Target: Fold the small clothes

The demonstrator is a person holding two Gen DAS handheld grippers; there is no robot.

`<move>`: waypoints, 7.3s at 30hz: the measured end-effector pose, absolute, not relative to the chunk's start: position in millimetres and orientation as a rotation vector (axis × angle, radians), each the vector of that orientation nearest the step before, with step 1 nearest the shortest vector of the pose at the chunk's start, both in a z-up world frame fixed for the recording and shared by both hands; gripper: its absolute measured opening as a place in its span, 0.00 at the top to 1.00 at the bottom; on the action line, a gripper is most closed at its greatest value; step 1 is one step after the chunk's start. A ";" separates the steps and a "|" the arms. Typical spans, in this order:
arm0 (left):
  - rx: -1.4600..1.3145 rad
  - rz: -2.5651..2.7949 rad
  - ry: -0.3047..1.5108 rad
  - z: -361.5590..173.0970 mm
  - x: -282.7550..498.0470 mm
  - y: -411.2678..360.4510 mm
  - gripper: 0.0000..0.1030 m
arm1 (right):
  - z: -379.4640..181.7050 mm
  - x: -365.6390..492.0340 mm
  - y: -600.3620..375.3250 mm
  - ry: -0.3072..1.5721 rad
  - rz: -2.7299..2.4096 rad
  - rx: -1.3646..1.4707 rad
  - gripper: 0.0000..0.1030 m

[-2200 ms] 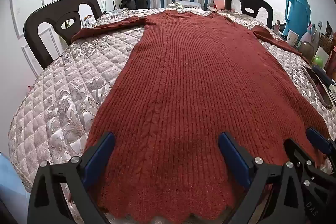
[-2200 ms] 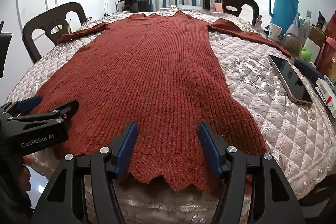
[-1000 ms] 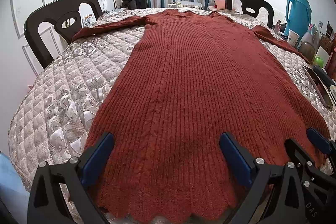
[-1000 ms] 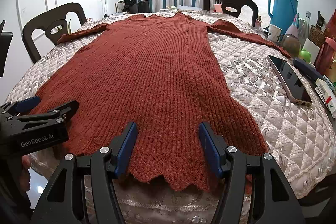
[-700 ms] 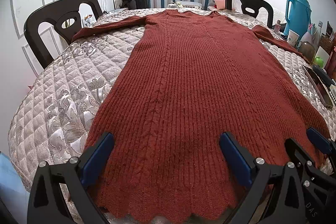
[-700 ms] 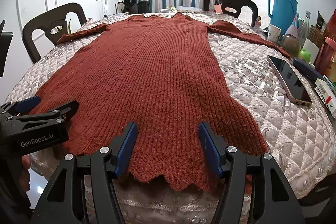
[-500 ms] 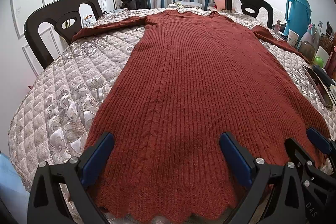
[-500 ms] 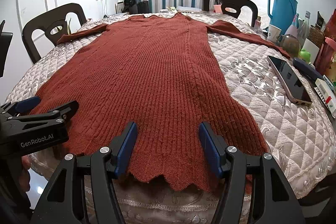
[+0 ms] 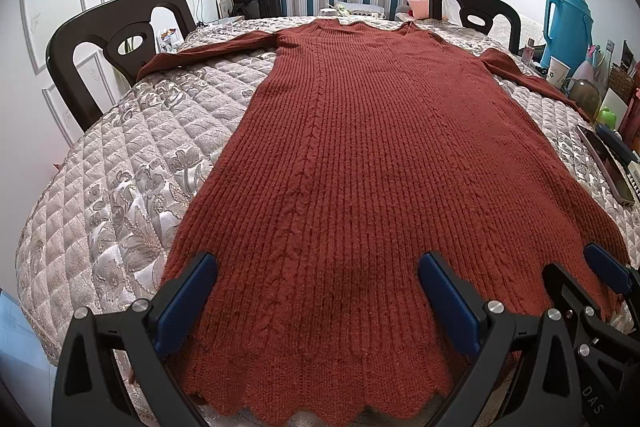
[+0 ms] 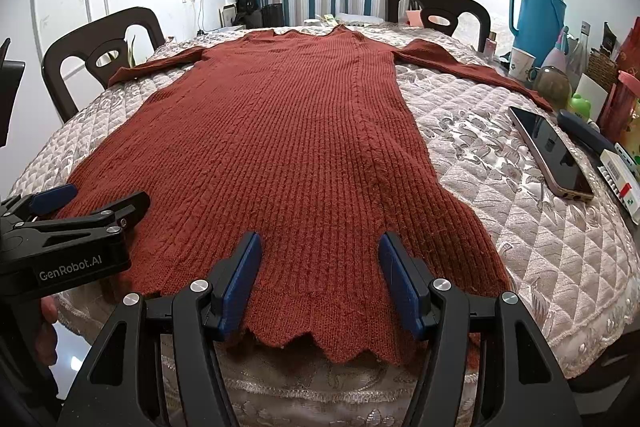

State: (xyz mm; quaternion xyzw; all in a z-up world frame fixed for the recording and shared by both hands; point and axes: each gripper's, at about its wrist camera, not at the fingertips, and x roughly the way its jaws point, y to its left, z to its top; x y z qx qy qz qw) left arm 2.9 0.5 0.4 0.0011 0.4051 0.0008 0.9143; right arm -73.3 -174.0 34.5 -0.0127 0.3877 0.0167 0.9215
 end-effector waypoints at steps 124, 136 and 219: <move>0.025 -0.652 1.062 22.2 328.0 -248.5 0.01 | 63.0 229.9 -567.1 0.929 -0.465 0.307 0.95; 0.060 -0.644 1.067 18.1 325.2 -254.6 0.01 | 39.8 234.2 -574.8 0.997 -0.506 0.347 0.44; -0.245 -0.426 0.820 45.7 336.0 -123.9 0.57 | 112.1 299.1 -240.5 0.948 0.353 0.344 0.95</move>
